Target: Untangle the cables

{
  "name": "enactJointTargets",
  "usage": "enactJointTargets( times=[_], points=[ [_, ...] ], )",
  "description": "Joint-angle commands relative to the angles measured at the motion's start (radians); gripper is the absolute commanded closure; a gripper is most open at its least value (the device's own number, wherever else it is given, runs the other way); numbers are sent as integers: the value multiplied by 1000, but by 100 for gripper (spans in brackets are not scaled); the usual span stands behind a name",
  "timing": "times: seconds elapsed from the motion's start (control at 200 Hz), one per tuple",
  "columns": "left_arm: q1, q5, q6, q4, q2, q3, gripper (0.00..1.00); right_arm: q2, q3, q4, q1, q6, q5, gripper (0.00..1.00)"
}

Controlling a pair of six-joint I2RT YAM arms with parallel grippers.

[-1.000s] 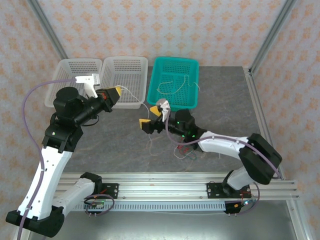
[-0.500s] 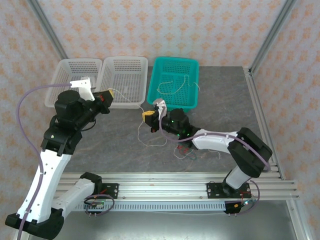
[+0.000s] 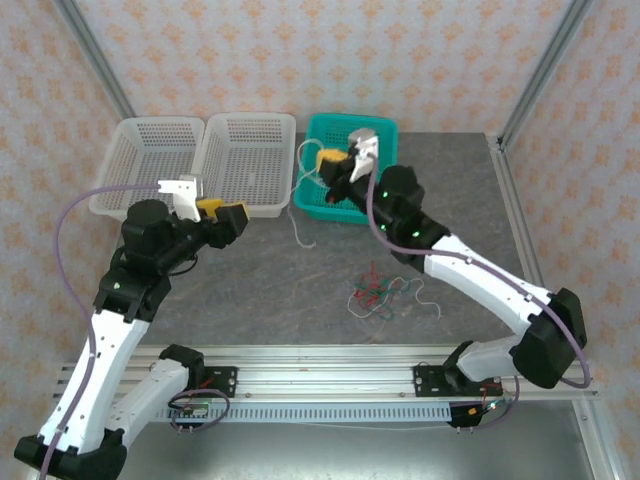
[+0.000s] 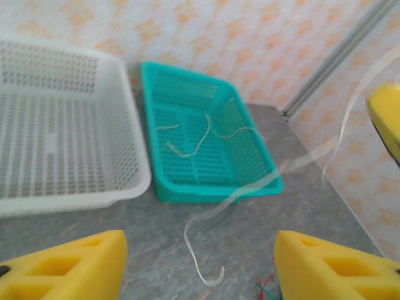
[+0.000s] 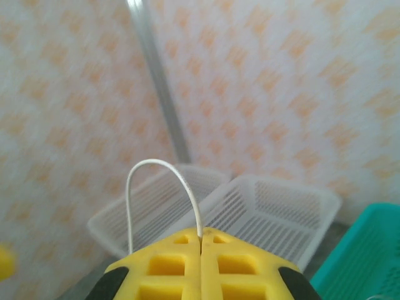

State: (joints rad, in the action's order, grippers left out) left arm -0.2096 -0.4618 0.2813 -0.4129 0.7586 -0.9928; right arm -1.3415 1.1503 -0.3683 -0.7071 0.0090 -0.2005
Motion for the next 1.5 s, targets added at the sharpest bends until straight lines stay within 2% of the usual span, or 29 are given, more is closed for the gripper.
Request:
enactJointTargets(
  times=[0.0,0.165,0.315,0.445,0.581,0.656,0.716,0.776,0.836,0.876,1.006,1.076,1.186,1.266,1.366,1.491],
  points=[
    [-7,-136,-62,67,-36,17,27,-11,96,49,51,-29,70,100],
    [-8,-213,-77,50,-77,43,22,-116,251,81,137,-39,110,100],
    [-10,-202,-113,-11,-112,46,20,-237,328,126,216,-7,122,100],
    [-10,-193,-120,-31,-129,49,18,-337,310,157,268,93,93,100],
    [-10,-196,-110,-21,-127,54,17,-455,305,259,274,182,109,100],
    [-10,-202,-106,-16,-122,53,8,-506,321,332,275,266,126,100],
    [-11,-212,-105,-9,-119,53,0,-532,343,382,278,308,98,88],
    [-11,-218,-105,-2,-116,52,0,-543,381,446,281,332,77,63],
    [-12,-220,-97,8,-111,51,0,-542,447,558,281,357,128,41],
    [-12,-224,-87,17,-107,53,0,-533,495,646,282,364,171,35],
    [-20,-223,-38,75,-94,81,0,-429,544,802,281,351,220,30],
    [-35,-217,-8,102,-75,102,0,-322,463,801,281,349,186,29],
    [-88,-175,43,148,-38,145,0,-84,223,777,282,376,159,27],
    [-171,-105,82,212,1,186,0,109,18,777,282,441,208,26],
    [-322,3,105,320,91,233,1,336,-202,835,282,552,304,32],
    [-506,134,130,394,320,205,3,471,-340,1070,282,640,389,36]
  ],
)
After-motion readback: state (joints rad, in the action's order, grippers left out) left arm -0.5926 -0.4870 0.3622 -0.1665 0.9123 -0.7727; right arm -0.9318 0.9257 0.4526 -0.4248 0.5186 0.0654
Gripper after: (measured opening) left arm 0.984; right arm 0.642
